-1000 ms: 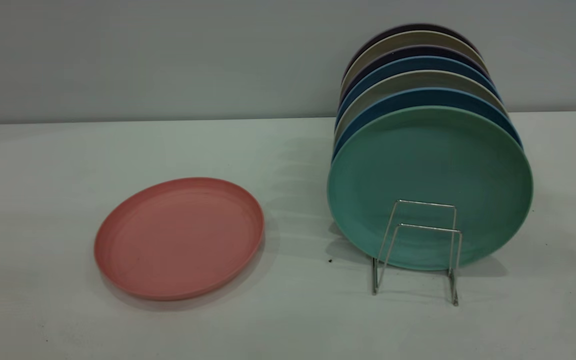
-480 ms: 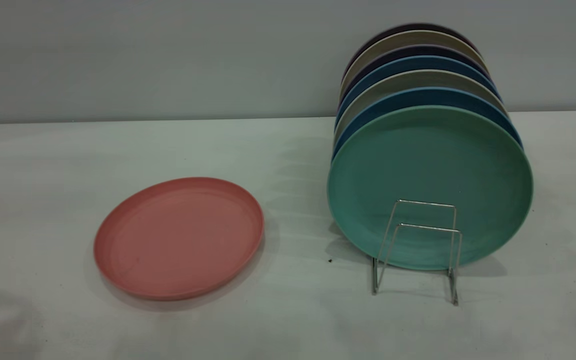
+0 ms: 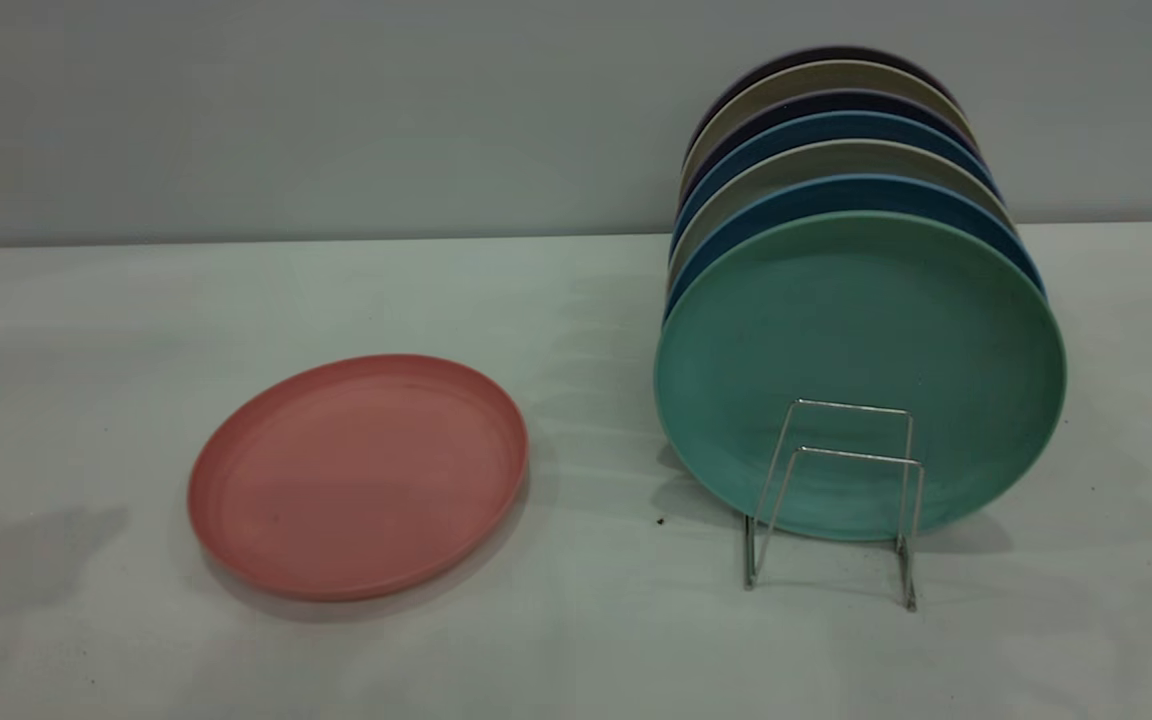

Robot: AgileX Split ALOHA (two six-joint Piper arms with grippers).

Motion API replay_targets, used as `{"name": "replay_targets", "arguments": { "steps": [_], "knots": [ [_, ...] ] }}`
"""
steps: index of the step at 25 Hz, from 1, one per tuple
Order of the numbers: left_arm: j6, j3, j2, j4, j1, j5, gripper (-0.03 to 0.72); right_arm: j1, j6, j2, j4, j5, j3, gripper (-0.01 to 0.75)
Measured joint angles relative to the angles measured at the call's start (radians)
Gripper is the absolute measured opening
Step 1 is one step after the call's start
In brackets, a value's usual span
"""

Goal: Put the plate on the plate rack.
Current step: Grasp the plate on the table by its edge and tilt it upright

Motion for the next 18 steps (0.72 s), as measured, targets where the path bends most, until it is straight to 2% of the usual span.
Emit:
{"name": "replay_targets", "arguments": {
  "steps": [7,12,18],
  "knots": [
    [0.143,-0.003,0.281,-0.065,0.000,-0.012,0.381,-0.026,-0.035,0.138,-0.093,0.000,0.000,0.247],
    [0.200,-0.007,0.359,-0.122,-0.003,-0.073,0.381,-0.026,-0.096,0.203,-0.099,-0.003,0.000,0.247],
    [0.210,-0.031,0.386,-0.132,-0.063,-0.158,0.381,-0.026,-0.125,0.278,-0.099,-0.014,0.000,0.288]
  ]
}}
